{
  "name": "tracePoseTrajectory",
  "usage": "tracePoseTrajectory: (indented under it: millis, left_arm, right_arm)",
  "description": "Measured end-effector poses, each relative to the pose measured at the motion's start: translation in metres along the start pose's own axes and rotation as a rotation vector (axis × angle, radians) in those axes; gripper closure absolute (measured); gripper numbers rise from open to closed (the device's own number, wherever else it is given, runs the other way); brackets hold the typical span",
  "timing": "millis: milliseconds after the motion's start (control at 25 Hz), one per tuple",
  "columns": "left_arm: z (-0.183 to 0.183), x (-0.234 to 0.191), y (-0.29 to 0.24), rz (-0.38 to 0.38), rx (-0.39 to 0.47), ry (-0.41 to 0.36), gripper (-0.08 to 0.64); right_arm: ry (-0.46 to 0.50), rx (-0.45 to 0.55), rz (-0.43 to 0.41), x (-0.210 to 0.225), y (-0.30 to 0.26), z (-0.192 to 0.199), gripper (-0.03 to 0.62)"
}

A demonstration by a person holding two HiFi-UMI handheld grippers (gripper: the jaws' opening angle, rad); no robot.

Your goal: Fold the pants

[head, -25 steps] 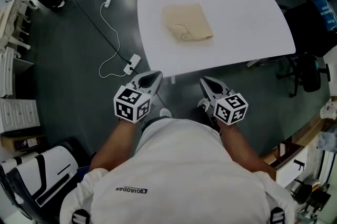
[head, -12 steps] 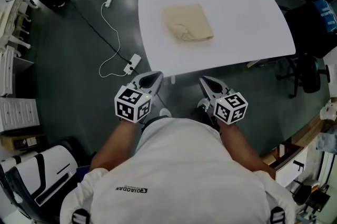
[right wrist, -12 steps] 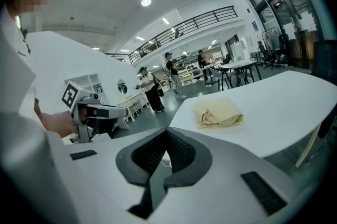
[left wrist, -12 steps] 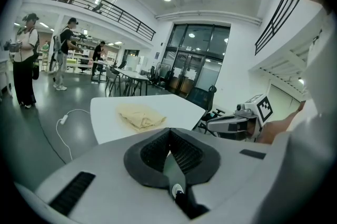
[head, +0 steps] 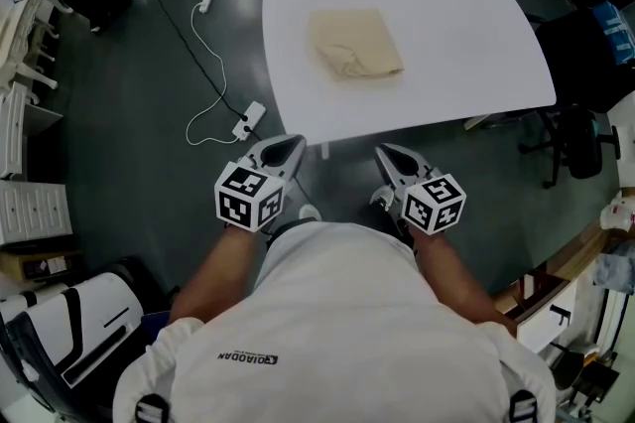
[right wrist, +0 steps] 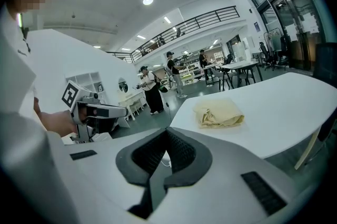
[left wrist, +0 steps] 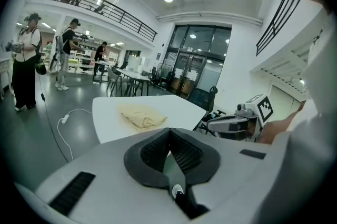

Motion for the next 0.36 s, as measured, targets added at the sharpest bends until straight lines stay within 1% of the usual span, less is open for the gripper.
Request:
tracePoseTrajectory:
  millis: [360]
  left_arm:
    - [0.0026, -0.0031, 0.0004, -0.01, 0.0, 0.007, 0.534]
  right_arm:
    - [0.003, 0.0, -0.001, 0.0005, 0.0, 0.0, 0.574]
Point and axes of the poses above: the fingertips, and each gripper's own axes: y backward along the fingers, x to its right, z out of its underside, the point moved 6 cm from there along y, backward along the fingers, and after that the axes turned 2 degrees about z, right-handed, at the moved point
